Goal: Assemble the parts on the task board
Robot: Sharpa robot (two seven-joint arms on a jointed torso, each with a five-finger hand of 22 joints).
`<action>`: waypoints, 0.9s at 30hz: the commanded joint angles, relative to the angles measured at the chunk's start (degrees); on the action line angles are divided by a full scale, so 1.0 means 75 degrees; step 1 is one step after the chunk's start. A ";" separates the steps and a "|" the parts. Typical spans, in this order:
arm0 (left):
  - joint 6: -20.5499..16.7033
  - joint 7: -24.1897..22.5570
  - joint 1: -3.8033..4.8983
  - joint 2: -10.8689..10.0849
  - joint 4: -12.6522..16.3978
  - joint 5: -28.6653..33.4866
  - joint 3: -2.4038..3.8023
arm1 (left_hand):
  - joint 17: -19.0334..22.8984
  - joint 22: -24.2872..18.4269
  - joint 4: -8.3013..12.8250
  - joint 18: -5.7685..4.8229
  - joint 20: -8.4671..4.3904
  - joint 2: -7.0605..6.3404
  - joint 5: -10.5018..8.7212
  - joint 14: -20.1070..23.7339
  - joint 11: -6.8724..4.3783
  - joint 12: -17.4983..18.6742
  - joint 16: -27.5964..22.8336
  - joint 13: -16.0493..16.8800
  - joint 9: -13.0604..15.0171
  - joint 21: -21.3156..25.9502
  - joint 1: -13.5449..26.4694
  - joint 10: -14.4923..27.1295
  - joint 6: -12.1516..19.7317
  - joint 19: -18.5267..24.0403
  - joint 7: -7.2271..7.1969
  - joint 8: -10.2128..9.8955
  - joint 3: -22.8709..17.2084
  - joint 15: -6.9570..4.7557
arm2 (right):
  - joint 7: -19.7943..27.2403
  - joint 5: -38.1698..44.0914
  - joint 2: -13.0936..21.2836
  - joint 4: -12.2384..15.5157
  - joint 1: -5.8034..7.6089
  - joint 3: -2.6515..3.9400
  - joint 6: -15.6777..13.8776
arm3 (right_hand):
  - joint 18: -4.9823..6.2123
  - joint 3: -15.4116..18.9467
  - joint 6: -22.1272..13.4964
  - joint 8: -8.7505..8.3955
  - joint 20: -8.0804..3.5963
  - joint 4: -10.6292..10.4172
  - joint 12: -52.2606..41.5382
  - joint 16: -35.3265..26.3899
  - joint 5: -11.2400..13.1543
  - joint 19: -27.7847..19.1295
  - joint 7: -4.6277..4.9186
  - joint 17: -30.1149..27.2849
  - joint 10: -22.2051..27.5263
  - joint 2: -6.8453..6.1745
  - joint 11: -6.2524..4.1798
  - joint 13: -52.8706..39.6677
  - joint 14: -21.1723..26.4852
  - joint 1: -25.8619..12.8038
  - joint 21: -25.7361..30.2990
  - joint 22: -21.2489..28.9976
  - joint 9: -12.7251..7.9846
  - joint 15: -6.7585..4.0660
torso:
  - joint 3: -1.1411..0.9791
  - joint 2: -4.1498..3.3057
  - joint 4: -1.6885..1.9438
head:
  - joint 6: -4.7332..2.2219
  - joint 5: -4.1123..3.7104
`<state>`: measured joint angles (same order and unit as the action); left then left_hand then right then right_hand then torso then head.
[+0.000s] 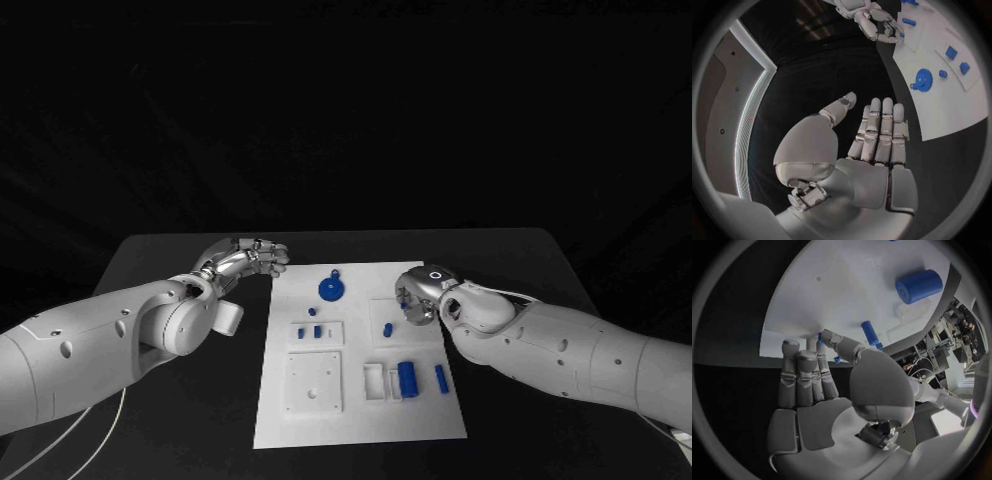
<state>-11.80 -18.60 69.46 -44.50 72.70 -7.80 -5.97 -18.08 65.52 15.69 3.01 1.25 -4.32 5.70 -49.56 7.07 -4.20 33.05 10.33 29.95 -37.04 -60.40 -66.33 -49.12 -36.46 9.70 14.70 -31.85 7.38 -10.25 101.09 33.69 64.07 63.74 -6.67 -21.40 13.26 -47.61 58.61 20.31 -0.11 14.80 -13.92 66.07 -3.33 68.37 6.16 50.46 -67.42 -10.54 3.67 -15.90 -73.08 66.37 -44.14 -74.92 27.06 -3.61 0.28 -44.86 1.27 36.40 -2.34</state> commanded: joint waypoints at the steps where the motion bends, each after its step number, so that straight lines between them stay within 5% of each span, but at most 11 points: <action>1: 0.0104 -0.0046 0.0005 0.0008 0.0003 0.0055 0.0005 | -0.0011 0.0003 0.0015 0.0077 0.0047 0.0012 -0.0030 -0.0045 0.0080 0.0040 -0.0053 -0.0010 -0.0011 0.0033 0.0029 0.0002 0.0033 0.0017 0.0031 0.0026 0.0032 0.0011 | 0.0147 0.0029 -0.0057 0.0038 -0.0149 -0.0092 0.0504 | 0.0232 -0.0004 0.0056 0.0038 -0.0034 0.0056 0.0054 0.0038 0.0033 0.0014 0.0024 -0.0005 -0.0802 0.0037 -0.0214 0.0007 0.0047 -0.0018 -0.0048 -0.0161 -0.0001 -0.0093 | 0.0005 0.0000 0.0004 | -0.0004 0.0005; 17: 0.0081 -0.0025 0.0006 -0.0015 -0.0022 0.0055 0.0005 | -0.0022 0.0010 0.0024 0.0086 0.0061 0.0003 -0.0029 -0.0045 0.0097 0.0046 -0.0096 -0.0026 -0.0016 0.0048 0.0023 0.0023 0.0047 0.0025 0.0037 0.0026 0.0038 0.0024 | 0.0174 -0.0225 -0.0070 0.0065 -0.0149 -0.0096 0.0482 | 0.0232 0.0155 -0.0105 -0.0118 -0.0034 -0.0187 0.0318 -0.0003 0.0018 0.0029 0.0107 -0.0050 -0.0677 -0.0496 -0.0134 -0.0032 0.0035 -0.0432 -0.0037 -0.0135 -0.0112 -0.0012 | -0.0002 -0.0003 -0.0006 | 0.0019 0.0017; 27: 0.0069 -0.0021 0.0007 -0.0024 -0.0027 0.0055 0.0005 | -0.0026 0.0013 0.0027 0.0089 0.0066 0.0000 -0.0028 -0.0046 0.0101 0.0047 -0.0112 -0.0032 -0.0018 0.0054 0.0018 0.0029 0.0051 0.0028 0.0038 0.0027 0.0039 0.0028 | 0.0127 -0.0193 -0.0093 0.0070 -0.0149 -0.0096 0.0450 | 0.0232 0.0129 -0.0071 -0.0108 -0.0069 -0.0255 0.0347 0.0018 0.0043 0.0060 0.0089 -0.0045 -0.0726 -0.0442 -0.0148 -0.0071 0.0012 -0.0381 -0.0044 -0.0136 -0.0118 -0.0030 | -0.0008 -0.0006 -0.0004 | 0.0020 0.0025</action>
<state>-11.81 -18.47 69.47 -44.71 72.42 -7.75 -5.97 -18.22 65.52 15.69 2.64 1.45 -4.33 5.70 -49.67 7.26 -4.20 32.42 10.15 29.90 -36.81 -60.41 -66.12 -48.91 -36.26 9.90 14.70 -31.85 7.48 -10.67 100.22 33.59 64.17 63.72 -6.72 -21.79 13.28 -46.49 58.28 19.62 -0.13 13.19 -11.57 66.07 -3.33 68.80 6.87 50.13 -68.27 -13.92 3.28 -16.52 -73.16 62.98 -44.14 -74.91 26.26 -3.69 0.24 -44.88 1.24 36.56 -2.17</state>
